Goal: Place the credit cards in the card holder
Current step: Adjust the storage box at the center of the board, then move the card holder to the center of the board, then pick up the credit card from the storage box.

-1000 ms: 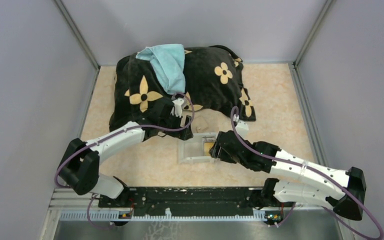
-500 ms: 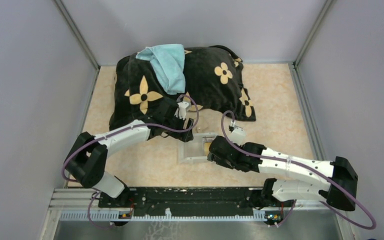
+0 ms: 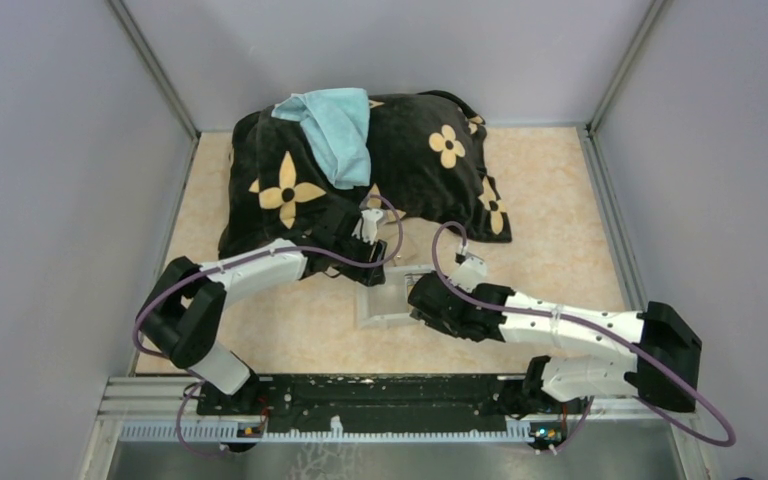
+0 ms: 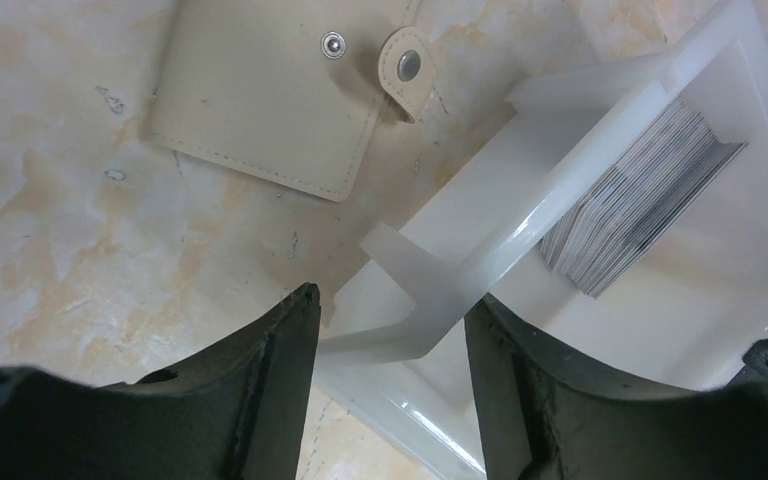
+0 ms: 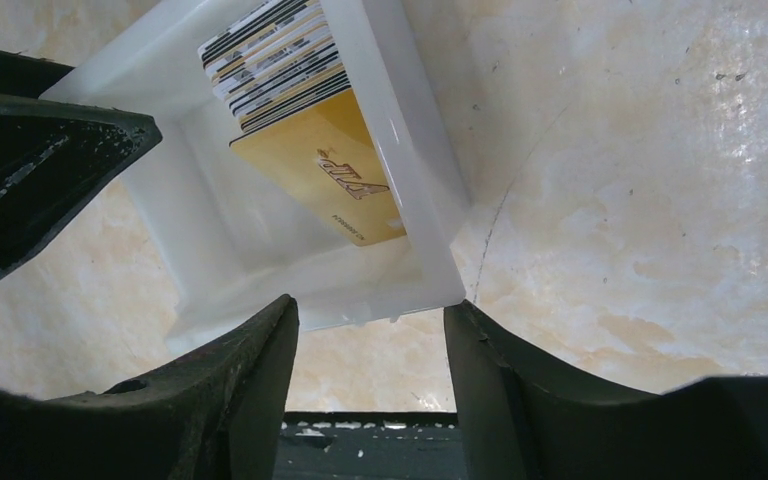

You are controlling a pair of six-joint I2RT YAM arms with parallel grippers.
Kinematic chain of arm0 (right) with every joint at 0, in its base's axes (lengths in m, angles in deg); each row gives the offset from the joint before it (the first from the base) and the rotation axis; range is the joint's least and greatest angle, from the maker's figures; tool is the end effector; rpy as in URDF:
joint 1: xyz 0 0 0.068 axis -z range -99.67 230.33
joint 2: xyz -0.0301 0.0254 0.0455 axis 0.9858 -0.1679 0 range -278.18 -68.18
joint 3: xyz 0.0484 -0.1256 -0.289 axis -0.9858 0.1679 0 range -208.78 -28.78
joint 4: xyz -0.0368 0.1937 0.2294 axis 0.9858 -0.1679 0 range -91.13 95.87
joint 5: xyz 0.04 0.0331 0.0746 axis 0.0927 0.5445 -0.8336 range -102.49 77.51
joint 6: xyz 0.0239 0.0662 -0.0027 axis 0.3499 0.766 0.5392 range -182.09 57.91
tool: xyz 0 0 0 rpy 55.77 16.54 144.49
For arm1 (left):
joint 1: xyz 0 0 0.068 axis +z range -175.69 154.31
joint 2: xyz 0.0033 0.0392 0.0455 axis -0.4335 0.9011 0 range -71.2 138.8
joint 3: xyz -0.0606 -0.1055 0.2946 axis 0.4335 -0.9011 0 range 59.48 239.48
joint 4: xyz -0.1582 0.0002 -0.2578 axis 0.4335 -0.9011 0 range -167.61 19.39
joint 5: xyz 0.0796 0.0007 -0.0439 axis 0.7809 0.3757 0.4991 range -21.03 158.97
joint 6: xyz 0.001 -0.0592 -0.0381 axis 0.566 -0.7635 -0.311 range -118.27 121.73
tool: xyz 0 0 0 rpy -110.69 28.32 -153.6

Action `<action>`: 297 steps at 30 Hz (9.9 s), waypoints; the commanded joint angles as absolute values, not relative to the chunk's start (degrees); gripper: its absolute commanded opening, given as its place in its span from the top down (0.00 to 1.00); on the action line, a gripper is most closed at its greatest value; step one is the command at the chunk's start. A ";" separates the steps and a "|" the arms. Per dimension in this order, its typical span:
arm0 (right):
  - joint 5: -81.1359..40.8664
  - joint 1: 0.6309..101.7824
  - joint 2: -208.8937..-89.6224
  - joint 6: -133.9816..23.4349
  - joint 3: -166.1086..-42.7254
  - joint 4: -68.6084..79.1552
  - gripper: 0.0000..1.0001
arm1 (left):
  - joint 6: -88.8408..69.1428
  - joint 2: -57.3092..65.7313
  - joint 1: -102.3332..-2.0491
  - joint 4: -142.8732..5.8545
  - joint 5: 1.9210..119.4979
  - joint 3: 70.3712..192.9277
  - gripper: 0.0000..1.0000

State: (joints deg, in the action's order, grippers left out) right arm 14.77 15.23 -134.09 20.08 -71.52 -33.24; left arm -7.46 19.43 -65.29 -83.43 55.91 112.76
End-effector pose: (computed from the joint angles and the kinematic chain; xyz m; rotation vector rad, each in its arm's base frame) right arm 0.1248 0.2065 0.2285 0.5236 2.4730 0.4249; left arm 0.2786 -0.2474 0.1976 0.7631 2.4090 -0.6410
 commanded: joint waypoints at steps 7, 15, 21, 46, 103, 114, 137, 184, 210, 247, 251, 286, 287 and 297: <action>17.69 16.63 -136.83 21.72 -72.05 -30.95 0.50 | -8.60 18.96 -67.62 -81.78 52.38 112.73 0.54; 16.69 22.50 -136.44 17.18 -70.99 -31.18 0.56 | -13.13 17.93 -71.02 -81.44 52.50 112.77 0.60; 17.28 28.49 -135.37 11.54 -70.73 -31.98 0.62 | -16.76 19.73 -75.40 -81.16 53.57 115.24 0.60; 13.32 52.13 -150.31 -16.60 -85.49 -21.37 0.71 | -20.83 28.90 -79.57 -86.09 66.34 133.90 0.27; 14.00 46.14 -144.75 -30.17 -92.58 -25.05 0.36 | -26.58 36.91 -62.73 -88.92 76.75 119.91 0.37; 15.14 43.39 -145.30 -30.69 -92.34 -26.40 0.36 | -31.77 39.29 -69.73 -95.44 81.14 118.29 0.56; 14.02 39.99 -147.19 -32.48 -90.87 -26.62 0.36 | -56.25 22.80 -74.69 -100.12 79.72 96.72 0.63; -5.32 50.32 -153.88 -35.68 -88.85 -19.83 0.39 | -69.98 -4.66 -80.36 -99.19 83.62 98.03 0.28; -15.58 56.16 -156.29 -32.53 -85.70 -16.46 0.41 | -51.03 27.70 -73.59 -83.79 71.68 120.82 0.31; -19.39 56.16 -153.38 -33.47 -88.34 -20.31 0.63 | -50.97 43.03 -71.28 -77.37 61.19 132.34 0.34; -19.43 56.08 -152.79 -33.69 -88.80 -20.99 0.66 | -50.90 43.69 -70.96 -77.39 61.06 133.25 0.34; 3.88 51.60 -149.15 -37.31 -96.80 -36.62 0.94 | -47.06 34.75 -69.91 -82.64 64.83 130.41 0.33; 4.36 51.55 -148.69 -37.24 -96.81 -36.97 0.96 | -46.96 33.65 -69.96 -83.11 65.10 129.85 0.32; 7.37 49.50 -141.89 -36.60 -97.29 -40.66 1.00 | -48.67 18.85 -69.94 -90.04 66.48 124.94 0.31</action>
State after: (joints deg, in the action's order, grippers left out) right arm 4.63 51.23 -146.13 -36.90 -93.77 -39.04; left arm -47.94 25.27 -70.20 -85.97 65.51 126.77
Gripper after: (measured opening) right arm 0.008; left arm 0.692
